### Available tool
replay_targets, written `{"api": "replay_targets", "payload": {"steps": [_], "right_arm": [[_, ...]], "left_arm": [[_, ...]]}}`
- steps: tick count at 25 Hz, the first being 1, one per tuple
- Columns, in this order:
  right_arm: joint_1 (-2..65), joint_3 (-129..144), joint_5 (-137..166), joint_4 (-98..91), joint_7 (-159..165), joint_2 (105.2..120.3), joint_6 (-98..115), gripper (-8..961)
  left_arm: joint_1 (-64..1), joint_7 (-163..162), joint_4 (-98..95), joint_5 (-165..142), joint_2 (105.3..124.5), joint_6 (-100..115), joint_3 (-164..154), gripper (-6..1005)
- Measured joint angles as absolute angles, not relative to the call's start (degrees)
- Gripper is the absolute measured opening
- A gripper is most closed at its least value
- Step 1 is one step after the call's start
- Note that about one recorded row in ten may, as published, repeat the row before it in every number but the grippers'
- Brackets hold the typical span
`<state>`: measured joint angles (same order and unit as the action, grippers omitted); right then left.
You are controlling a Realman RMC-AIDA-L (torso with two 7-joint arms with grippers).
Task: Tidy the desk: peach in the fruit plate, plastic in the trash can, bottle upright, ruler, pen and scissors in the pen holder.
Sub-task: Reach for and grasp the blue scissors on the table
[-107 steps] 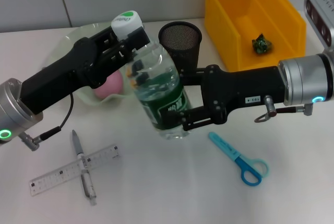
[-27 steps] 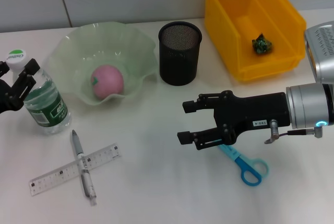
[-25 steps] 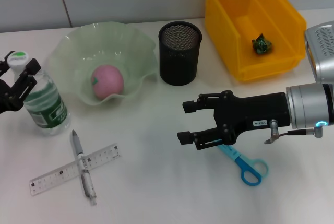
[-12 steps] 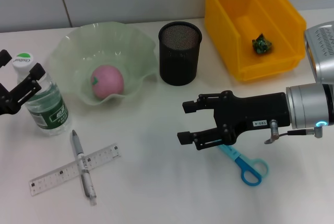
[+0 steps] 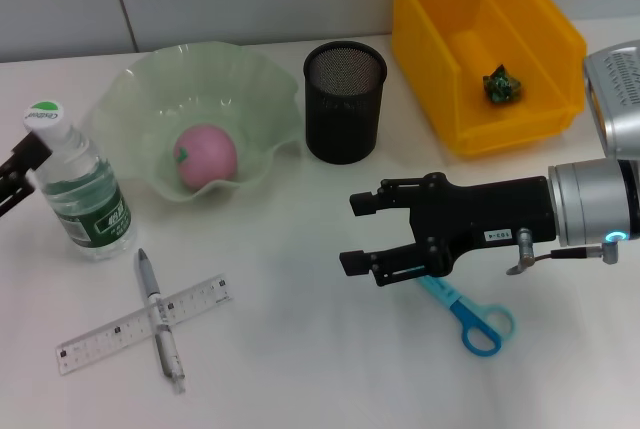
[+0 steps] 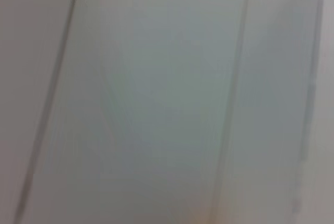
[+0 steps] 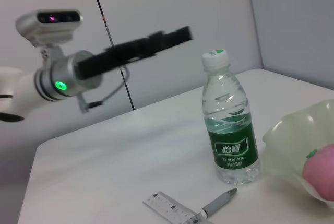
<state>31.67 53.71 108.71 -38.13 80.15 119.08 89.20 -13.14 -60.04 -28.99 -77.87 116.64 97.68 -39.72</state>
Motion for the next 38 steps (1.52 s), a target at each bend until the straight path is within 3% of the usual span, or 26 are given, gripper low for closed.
{"api": "replay_targets", "payload": {"steps": [10, 14, 21, 27, 38], "right_arm": [[31.1, 54.2, 108.7, -43.6, 87.7, 119.1, 89.3, 819], [30.9, 54.5, 109.0, -49.1, 94.5, 119.09, 90.9, 819], [31.9, 59.3, 117.6, -63.2, 113.6, 118.71, 94.4, 819], [36.9, 65.7, 132.4, -71.6, 134.5, 118.79, 95.5, 819], [49.9, 72.2, 152.8, -64.8, 159.5, 119.05, 99.6, 819]], "left_arm": [[-9.4, -79.3, -45.2, -84.4, 116.26, 108.3, -40.3, 868], [-11.7, -85.3, -54.9, -93.2, 118.17, 110.0, -43.8, 868], [-15.7, -86.1, -56.3, -99.4, 118.45, 105.0, -52.3, 868], [-16.5, -84.7, -57.3, -101.5, 118.43, 96.9, -61.7, 868], [-17.6, -82.2, -57.2, -103.7, 118.52, 92.3, -65.4, 867]]}}
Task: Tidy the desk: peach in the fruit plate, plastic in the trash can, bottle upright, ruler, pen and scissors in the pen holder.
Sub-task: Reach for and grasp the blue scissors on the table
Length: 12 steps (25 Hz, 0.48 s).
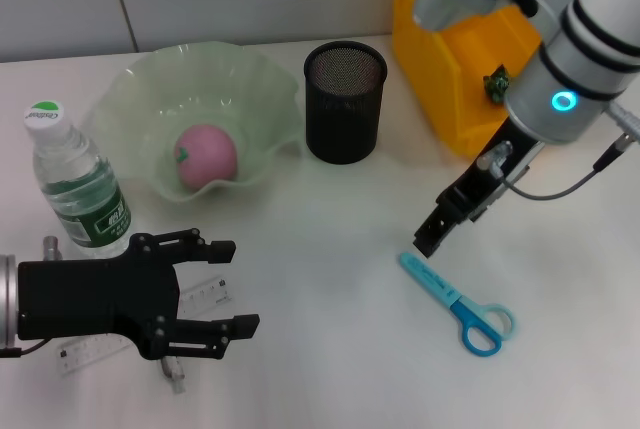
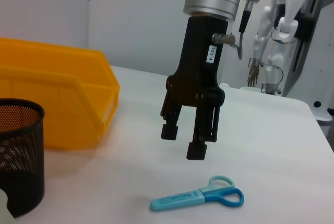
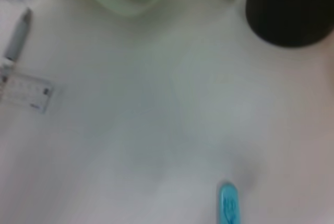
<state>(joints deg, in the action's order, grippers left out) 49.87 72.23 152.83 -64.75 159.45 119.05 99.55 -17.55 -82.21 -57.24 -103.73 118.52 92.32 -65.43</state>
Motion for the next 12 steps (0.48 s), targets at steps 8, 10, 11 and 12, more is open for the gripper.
{"api": "replay_targets", "payload": {"steps": [8, 10, 11, 12], "right_arm": [[52.9, 77.1, 154.5, -57.0, 162.3, 119.29, 97.9, 819], [53.0, 78.2, 154.4, -56.1, 162.2, 119.36, 96.8, 819], [53.0, 79.0, 154.3, -55.8, 162.1, 119.38, 96.3, 819], [52.9, 79.7, 154.2, -55.6, 162.0, 119.4, 95.8, 819]], "left_arm": [[-18.1, -81.9, -56.5, -104.1, 118.48, 91.6, -65.8, 867], [-18.1, -81.9, -56.5, -104.1, 118.47, 91.3, -65.9, 867], [-18.1, -81.9, -56.5, -104.1, 118.47, 91.2, -65.9, 867], [-18.1, -81.9, -56.4, -104.2, 118.47, 91.0, -65.9, 867]]}}
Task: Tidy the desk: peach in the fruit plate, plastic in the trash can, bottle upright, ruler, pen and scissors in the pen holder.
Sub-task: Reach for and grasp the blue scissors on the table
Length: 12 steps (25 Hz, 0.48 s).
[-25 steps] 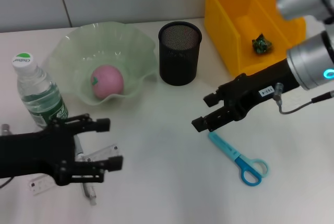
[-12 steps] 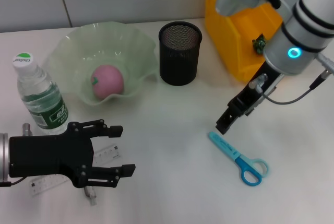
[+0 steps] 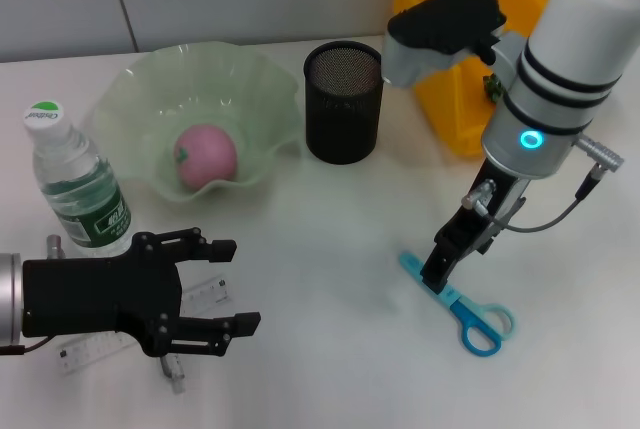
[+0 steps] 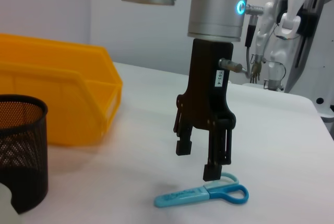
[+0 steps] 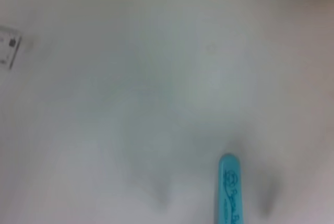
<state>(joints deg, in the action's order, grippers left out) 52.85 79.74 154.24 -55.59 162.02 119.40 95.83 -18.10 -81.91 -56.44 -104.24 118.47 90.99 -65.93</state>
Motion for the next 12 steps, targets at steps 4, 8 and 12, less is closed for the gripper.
{"api": "replay_targets", "payload": {"steps": [4, 8, 12], "right_arm": [[52.5, 82.4, 154.1, -55.2, 161.6, 119.49, 94.5, 819], [51.9, 85.6, 153.5, -55.6, 161.0, 119.6, 93.7, 818], [51.7, 88.2, 151.5, -55.6, 160.7, 119.62, 93.2, 818]], "left_arm": [[-18.3, -82.2, -56.1, -104.9, 118.41, 90.6, -65.9, 867], [-18.5, -82.4, -56.0, -105.1, 118.37, 90.6, -65.8, 867], [-18.6, -82.9, -56.0, -105.1, 118.37, 90.6, -65.8, 867]]}}
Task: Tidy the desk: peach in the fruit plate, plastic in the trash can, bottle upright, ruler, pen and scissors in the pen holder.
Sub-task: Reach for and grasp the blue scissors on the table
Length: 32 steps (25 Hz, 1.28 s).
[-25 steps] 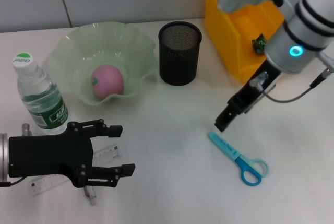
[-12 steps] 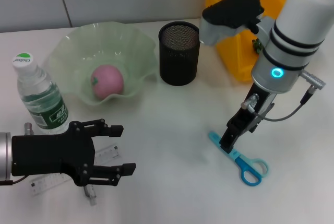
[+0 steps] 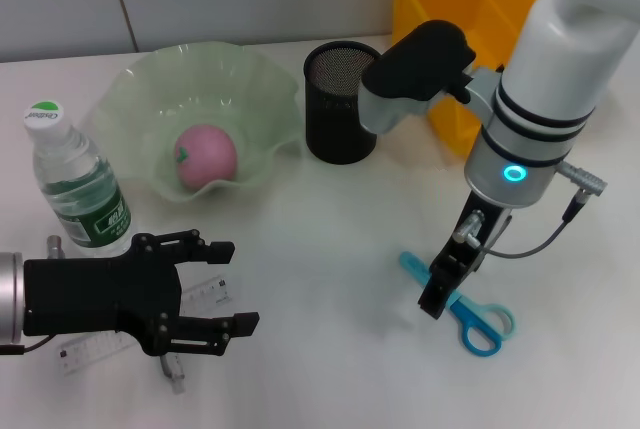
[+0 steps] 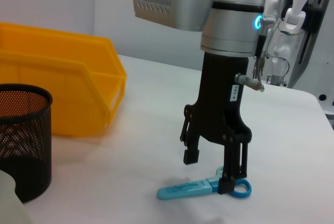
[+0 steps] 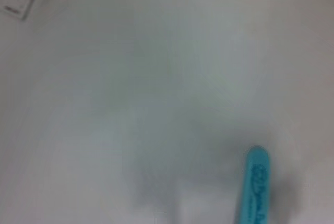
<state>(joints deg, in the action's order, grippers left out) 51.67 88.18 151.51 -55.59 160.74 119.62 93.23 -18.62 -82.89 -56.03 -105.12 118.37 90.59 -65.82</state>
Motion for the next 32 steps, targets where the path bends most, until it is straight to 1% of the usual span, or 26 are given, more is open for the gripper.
{"api": "replay_targets", "payload": {"steps": [22, 27, 30, 32], "right_arm": [[49.6, 92.3, 149.7, -55.7, 160.5, 119.69, 91.4, 818], [49.2, 92.3, 150.0, -55.7, 160.5, 119.65, 90.7, 674], [49.1, 92.3, 150.2, -55.6, 160.5, 119.61, 90.6, 438], [49.1, 92.3, 150.2, -55.6, 160.5, 119.56, 90.5, 396]], "left_arm": [[-18.1, -83.0, -56.0, -105.1, 118.39, 91.1, -65.6, 866], [-18.1, -82.9, -56.0, -105.1, 118.39, 91.0, -65.6, 866], [-18.1, -82.9, -56.0, -105.1, 118.39, 91.0, -65.6, 866], [-18.1, -82.9, -56.0, -105.1, 118.39, 91.0, -65.5, 866]]}}
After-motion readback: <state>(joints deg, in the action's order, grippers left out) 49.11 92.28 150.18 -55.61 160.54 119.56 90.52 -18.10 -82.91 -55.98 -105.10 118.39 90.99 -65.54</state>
